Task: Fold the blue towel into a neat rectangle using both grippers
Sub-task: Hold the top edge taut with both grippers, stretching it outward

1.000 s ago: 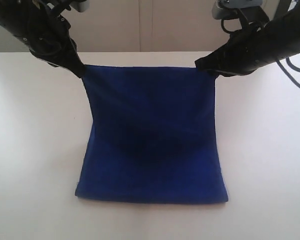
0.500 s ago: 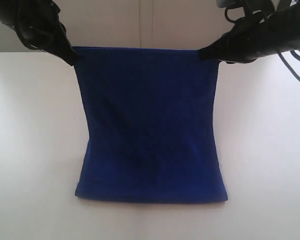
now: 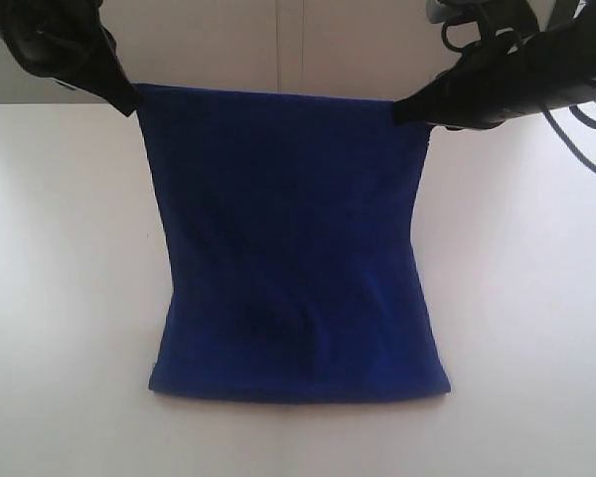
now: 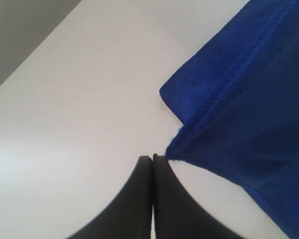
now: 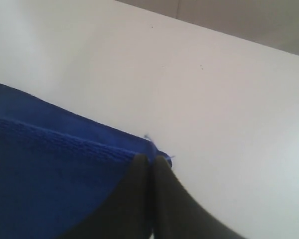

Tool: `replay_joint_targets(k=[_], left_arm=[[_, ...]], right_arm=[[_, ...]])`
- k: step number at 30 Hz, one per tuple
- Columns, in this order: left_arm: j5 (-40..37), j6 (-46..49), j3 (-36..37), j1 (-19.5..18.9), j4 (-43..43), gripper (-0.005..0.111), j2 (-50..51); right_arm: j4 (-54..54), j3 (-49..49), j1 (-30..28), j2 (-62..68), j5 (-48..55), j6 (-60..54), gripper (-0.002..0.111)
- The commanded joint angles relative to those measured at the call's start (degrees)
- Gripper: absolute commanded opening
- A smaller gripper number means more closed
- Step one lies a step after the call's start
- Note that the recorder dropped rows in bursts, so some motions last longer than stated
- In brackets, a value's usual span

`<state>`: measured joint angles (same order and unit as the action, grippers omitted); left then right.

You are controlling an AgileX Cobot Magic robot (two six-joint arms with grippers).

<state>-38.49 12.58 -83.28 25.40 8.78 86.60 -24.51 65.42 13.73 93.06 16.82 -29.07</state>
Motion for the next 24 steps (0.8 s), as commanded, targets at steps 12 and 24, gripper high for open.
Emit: replay_joint_targets(k=[12,24], left_arm=[[8.5,-0.8,-0.1,-0.1,1.7,0.000,5.5],[10.7,-5.5,-0.1,-0.1,8.4,0.000,10.2]], right_arm=[[0.4,0.2,0.0,1.4,-5.3,-0.7,0.000],[0.4,0.2,0.0,5.2,-9.6,-0.7,0.000]])
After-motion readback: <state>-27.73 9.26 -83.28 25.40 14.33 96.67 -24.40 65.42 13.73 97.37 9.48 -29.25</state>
